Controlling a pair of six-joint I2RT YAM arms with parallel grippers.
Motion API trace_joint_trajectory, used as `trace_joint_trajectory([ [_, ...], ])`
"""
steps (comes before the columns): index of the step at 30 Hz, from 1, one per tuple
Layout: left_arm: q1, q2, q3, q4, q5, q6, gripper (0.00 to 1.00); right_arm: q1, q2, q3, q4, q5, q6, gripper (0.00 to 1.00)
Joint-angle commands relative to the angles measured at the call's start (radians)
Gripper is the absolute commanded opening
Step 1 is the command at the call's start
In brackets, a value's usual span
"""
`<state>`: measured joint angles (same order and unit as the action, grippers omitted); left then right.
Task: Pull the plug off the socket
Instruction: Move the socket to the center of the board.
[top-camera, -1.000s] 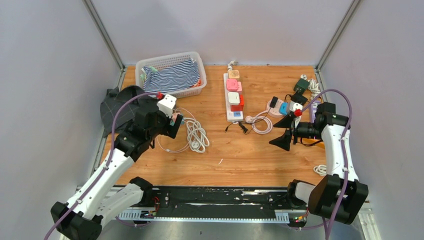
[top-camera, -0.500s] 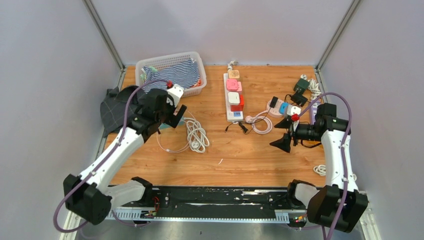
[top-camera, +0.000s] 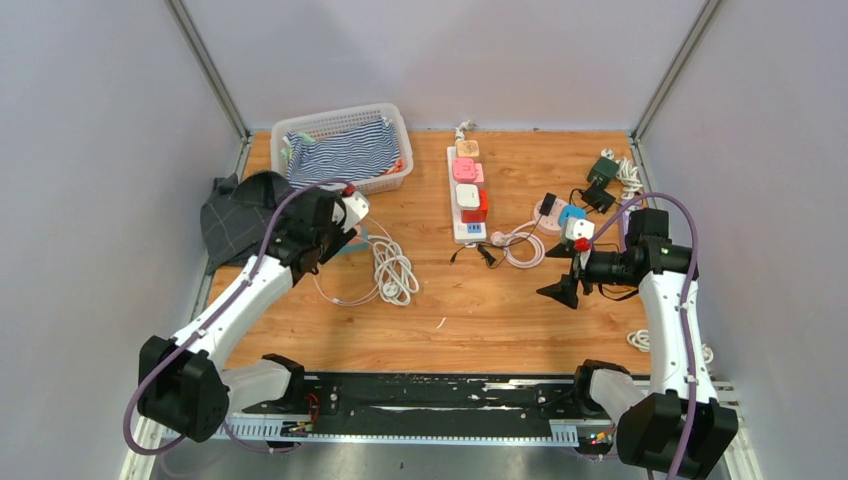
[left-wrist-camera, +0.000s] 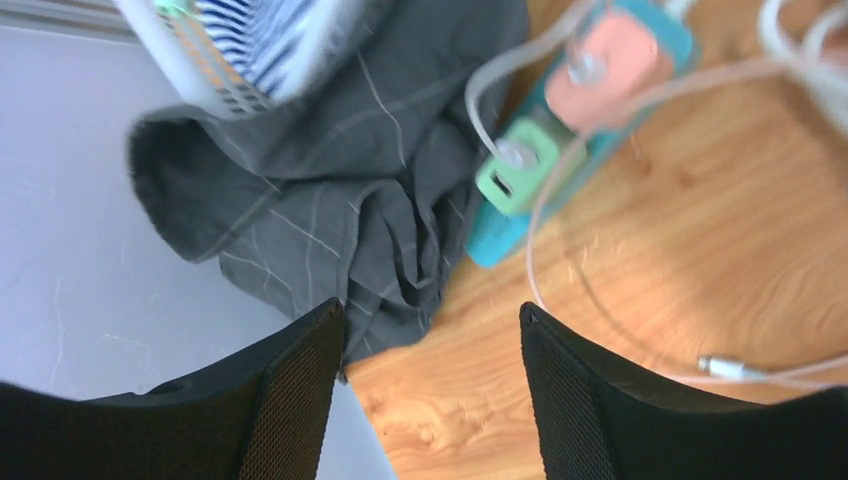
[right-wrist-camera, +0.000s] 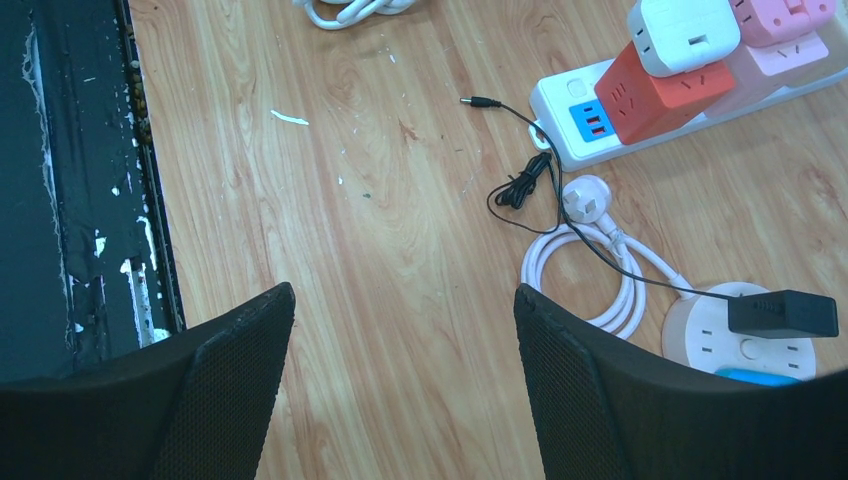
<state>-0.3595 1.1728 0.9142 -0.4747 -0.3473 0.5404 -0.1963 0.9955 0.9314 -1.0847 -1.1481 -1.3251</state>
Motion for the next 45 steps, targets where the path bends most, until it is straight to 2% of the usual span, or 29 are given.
trace_joint_trajectory([
  [1,0.067,-0.036,-0.124,0.097,0.059,0.178,0.65,0.026,-0.005,-0.016,0.003,0.007,0.012,0.82],
  [4,0.152,0.029,-0.115,0.132,0.137,0.164,0.60,0.032,-0.011,-0.017,0.002,0.005,0.012,0.82],
  [9,0.173,0.147,-0.062,0.092,0.159,0.158,0.56,0.032,-0.029,-0.022,0.004,0.008,0.010,0.82],
  [18,0.189,0.170,-0.109,0.152,0.306,0.164,0.59,0.043,-0.034,-0.022,0.003,0.000,0.009,0.82],
  [28,0.195,0.235,-0.071,0.140,0.491,0.184,0.58,0.046,-0.034,-0.026,0.003,0.001,0.007,0.82],
  [36,0.208,0.302,-0.015,0.114,0.553,0.177,0.52,0.046,-0.035,-0.028,0.003,-0.003,0.006,0.82],
  [45,0.208,0.325,-0.013,0.171,0.605,0.136,0.56,0.052,-0.033,-0.028,0.001,-0.001,0.006,0.82],
])
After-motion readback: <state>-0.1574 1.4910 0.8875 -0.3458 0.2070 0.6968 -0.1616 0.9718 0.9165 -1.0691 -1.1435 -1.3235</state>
